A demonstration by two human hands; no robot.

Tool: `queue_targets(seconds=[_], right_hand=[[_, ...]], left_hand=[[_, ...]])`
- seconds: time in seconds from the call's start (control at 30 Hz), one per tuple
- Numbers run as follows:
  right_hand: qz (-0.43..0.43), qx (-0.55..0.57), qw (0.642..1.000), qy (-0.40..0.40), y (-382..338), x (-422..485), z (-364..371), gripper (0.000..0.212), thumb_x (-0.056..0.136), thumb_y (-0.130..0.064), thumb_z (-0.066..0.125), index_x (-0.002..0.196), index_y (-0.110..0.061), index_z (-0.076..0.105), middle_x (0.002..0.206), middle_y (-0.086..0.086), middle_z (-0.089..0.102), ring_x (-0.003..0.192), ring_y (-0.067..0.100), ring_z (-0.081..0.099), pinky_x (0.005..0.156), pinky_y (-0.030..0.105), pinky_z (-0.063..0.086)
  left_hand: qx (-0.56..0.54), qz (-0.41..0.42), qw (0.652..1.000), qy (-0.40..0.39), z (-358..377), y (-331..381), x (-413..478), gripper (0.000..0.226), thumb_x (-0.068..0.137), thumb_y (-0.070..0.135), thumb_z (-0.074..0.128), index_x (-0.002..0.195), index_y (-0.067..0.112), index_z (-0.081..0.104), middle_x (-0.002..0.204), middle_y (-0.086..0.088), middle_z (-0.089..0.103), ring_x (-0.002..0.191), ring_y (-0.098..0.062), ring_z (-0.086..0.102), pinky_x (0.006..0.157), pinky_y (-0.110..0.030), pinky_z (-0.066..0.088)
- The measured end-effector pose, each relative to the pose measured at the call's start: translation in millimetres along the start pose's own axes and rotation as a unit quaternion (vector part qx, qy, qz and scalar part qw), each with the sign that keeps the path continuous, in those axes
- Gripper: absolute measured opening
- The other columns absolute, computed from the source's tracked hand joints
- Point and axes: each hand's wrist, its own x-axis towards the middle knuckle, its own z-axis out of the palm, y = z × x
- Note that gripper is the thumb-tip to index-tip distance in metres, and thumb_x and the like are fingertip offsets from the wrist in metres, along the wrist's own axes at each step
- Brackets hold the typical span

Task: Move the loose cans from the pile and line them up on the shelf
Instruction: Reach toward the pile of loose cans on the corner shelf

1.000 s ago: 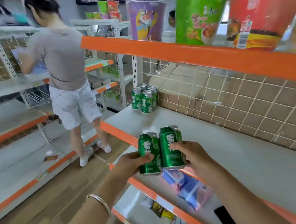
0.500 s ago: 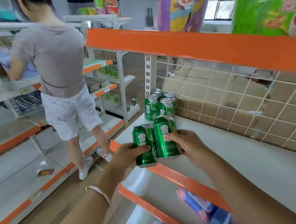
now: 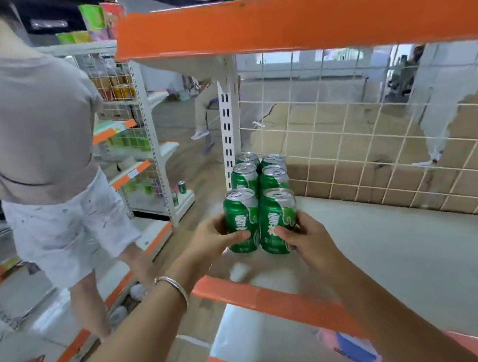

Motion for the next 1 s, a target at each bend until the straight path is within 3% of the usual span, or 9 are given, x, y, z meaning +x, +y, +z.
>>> queue_targets(seconds=[0.1,0.17,0.37,0.5,0.67,0.77,0.9,1.0], right_hand=[[-0.022,-0.002,1.0,0.019,11.2,13.1,-2.0,0.038,0.082,0.0,0.068,0.115,-0.017,0.061,0.105,0.002,0.071,0.096,0.017,0.068,0.078,0.029,0.055],[-0.043,-0.029,0.999,0.009,15.1,20.4,-4.9,0.049,0.079,-0.009,0.072,0.124,-0.015,0.057,0.117,0.005,0.068,0.109,0.022,0.064,0.091,0.037,0.052],[-0.07,-0.089,0.993,-0.033,22.1,35.2,-10.0,0.053,0.083,-0.013,0.067,0.132,-0.018,0.048,0.125,0.0,0.064,0.115,0.016,0.061,0.094,0.031,0.051],[-0.073,-0.124,0.988,-0.05,19.5,40.0,-10.2,0.056,0.087,-0.012,0.065,0.138,-0.017,0.042,0.129,-0.001,0.061,0.118,0.011,0.058,0.094,0.025,0.05],[-0.078,-0.169,0.98,-0.07,16.9,43.5,-10.4,0.059,0.092,-0.003,0.055,0.142,-0.018,0.029,0.128,-0.011,0.054,0.106,-0.013,0.056,0.084,0.007,0.046],[-0.08,-0.19,0.977,-0.059,19.3,43.9,-8.7,0.061,0.092,-0.004,0.055,0.142,-0.021,0.026,0.13,-0.014,0.051,0.111,-0.012,0.054,0.09,0.012,0.047],[-0.087,-0.217,0.972,-0.036,21.6,42.8,-3.3,0.07,0.09,-0.022,0.061,0.148,-0.021,0.022,0.138,-0.006,0.051,0.124,0.006,0.051,0.104,0.032,0.045],[-0.091,-0.223,0.97,-0.024,21.5,40.4,1.7,0.072,0.091,-0.02,0.06,0.149,-0.021,0.018,0.141,-0.004,0.049,0.126,0.01,0.05,0.104,0.031,0.044]], left_hand=[[0.003,0.015,0.998,-0.059,-3.9,0.9,14.9,0.048,0.078,-0.014,0.064,0.123,-0.001,0.055,0.115,-0.014,0.066,0.096,-0.014,0.068,0.08,-0.022,0.055],[0.009,0.02,0.995,-0.093,-7.6,0.2,23.6,0.047,0.079,-0.013,0.063,0.124,-0.001,0.054,0.116,-0.013,0.066,0.096,-0.011,0.068,0.08,-0.02,0.054],[0.029,0.069,0.995,-0.068,-7.3,-14.7,39.4,0.047,0.08,-0.009,0.065,0.123,0.004,0.053,0.116,-0.007,0.066,0.096,-0.006,0.067,0.08,-0.018,0.053],[0.069,0.1,0.989,-0.084,-12.9,-18.4,49.5,0.051,0.079,-0.001,0.069,0.122,0.02,0.052,0.122,-0.003,0.063,0.113,-0.015,0.061,0.095,-0.029,0.049],[0.217,0.108,0.969,-0.059,-30.3,-13.6,62.8,0.058,0.084,0.01,0.067,0.136,0.022,0.043,0.126,0.004,0.06,0.118,-0.012,0.056,0.106,-0.037,0.041],[0.245,0.109,0.963,-0.039,-27.1,-13.2,59.5,0.054,0.085,0.013,0.067,0.134,0.022,0.046,0.124,0.002,0.062,0.111,-0.011,0.059,0.103,-0.033,0.044],[0.252,0.123,0.96,0.006,-17.4,-17.5,53.7,0.053,0.086,0.016,0.066,0.135,0.019,0.047,0.123,0.001,0.063,0.109,-0.014,0.059,0.099,-0.034,0.045],[0.244,0.121,0.962,0.01,-15.1,-17.7,52.2,0.053,0.086,0.014,0.066,0.135,0.016,0.047,0.123,-0.001,0.063,0.111,-0.016,0.059,0.1,-0.036,0.044]])
